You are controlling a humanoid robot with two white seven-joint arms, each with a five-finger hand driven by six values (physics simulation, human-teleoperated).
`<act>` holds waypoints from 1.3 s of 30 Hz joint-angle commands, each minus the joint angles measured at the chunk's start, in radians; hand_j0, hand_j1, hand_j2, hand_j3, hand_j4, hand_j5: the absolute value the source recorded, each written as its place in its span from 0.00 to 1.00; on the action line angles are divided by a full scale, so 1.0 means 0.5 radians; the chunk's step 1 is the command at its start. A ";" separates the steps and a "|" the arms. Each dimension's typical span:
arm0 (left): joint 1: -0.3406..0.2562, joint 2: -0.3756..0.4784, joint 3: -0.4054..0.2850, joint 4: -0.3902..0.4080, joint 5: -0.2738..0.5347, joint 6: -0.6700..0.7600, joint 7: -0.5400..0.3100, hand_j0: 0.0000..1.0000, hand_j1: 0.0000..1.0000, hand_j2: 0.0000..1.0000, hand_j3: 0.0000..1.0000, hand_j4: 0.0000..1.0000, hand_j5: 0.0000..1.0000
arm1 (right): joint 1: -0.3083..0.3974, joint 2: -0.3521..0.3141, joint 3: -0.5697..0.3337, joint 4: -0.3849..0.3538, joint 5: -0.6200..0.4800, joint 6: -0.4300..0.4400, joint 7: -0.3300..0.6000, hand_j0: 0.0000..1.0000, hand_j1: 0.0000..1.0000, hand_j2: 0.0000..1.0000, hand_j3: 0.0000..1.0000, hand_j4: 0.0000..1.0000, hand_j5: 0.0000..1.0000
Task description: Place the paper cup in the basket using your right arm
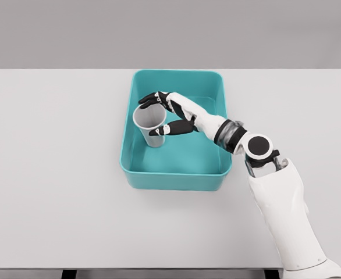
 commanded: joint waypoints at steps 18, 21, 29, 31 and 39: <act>0.000 0.000 0.000 0.000 0.000 0.001 0.000 1.00 1.00 1.00 1.00 1.00 1.00 | 0.003 -0.004 -0.001 -0.015 -0.013 -0.004 0.000 0.91 0.91 0.91 0.91 0.91 0.91; 0.000 0.000 0.000 0.000 0.000 -0.002 0.000 1.00 1.00 1.00 1.00 1.00 1.00 | 0.006 -0.004 0.002 -0.018 -0.013 -0.004 0.000 0.91 0.91 0.91 0.91 0.91 0.91; 0.000 0.000 0.000 0.000 0.000 -0.002 0.000 1.00 1.00 1.00 1.00 1.00 1.00 | 0.031 -0.014 -0.001 -0.058 -0.013 -0.004 0.000 0.97 0.97 0.97 0.97 0.97 0.97; 0.000 0.000 0.000 0.000 0.000 -0.002 0.000 1.00 1.00 1.00 1.00 1.00 1.00 | 0.049 -0.017 -0.001 -0.058 -0.013 -0.007 0.000 0.98 0.98 0.98 0.98 0.98 0.98; 0.000 0.000 0.000 0.000 0.000 0.001 0.000 1.00 1.00 1.00 1.00 1.00 1.00 | 0.061 -0.023 -0.001 -0.141 -0.013 0.005 0.000 0.98 0.98 0.98 0.98 0.98 0.98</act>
